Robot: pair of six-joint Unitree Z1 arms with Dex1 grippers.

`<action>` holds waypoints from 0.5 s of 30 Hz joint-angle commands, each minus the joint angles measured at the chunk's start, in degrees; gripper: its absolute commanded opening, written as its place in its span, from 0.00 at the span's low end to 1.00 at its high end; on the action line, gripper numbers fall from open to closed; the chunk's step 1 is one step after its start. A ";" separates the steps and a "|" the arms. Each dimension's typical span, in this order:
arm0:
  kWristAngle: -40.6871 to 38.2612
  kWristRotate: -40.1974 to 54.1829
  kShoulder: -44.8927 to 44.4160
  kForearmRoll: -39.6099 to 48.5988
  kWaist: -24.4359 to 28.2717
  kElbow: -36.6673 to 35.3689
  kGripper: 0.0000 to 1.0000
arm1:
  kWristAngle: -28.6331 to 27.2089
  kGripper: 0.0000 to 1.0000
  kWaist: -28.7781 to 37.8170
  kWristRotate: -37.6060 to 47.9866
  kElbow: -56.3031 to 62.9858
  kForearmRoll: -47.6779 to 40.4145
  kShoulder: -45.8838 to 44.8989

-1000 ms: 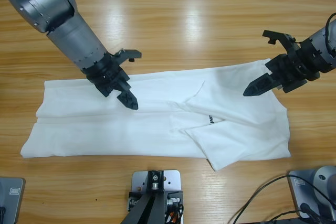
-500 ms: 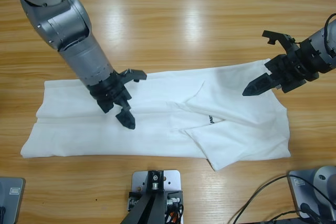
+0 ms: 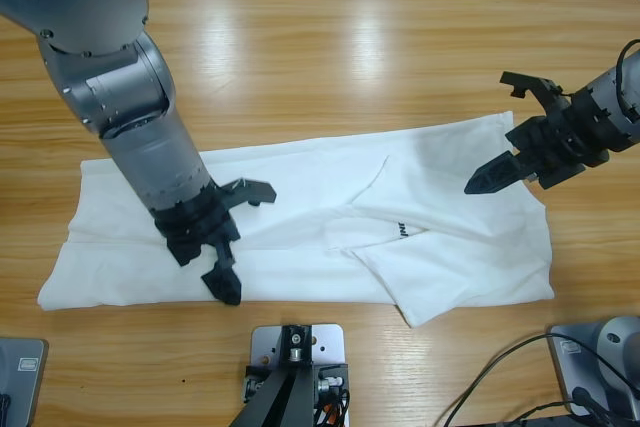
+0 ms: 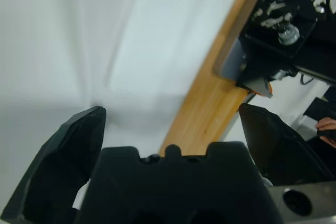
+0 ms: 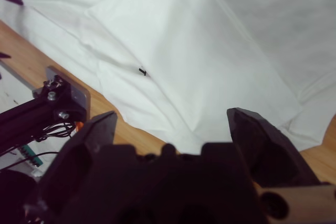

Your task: Fold clothes

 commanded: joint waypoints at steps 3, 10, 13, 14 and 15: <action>3.49 -6.45 -5.23 2.37 -2.02 5.79 0.97 | -0.41 0.85 0.70 1.40 3.13 -0.71 -1.18; 18.64 -19.48 -16.35 -1.61 1.90 5.65 0.94 | -1.74 0.50 0.70 2.38 5.68 -4.30 -3.29; 21.59 -23.68 -18.30 -1.57 4.61 6.95 0.58 | -1.31 0.45 0.70 2.38 5.93 -5.46 -3.41; 22.02 -25.38 -18.44 -1.87 5.77 7.90 0.57 | -1.45 0.45 0.70 2.38 5.98 -5.54 -3.47; 22.35 -28.42 -18.25 -3.42 7.47 9.55 0.57 | -1.55 0.45 0.70 2.38 6.00 -5.65 -3.47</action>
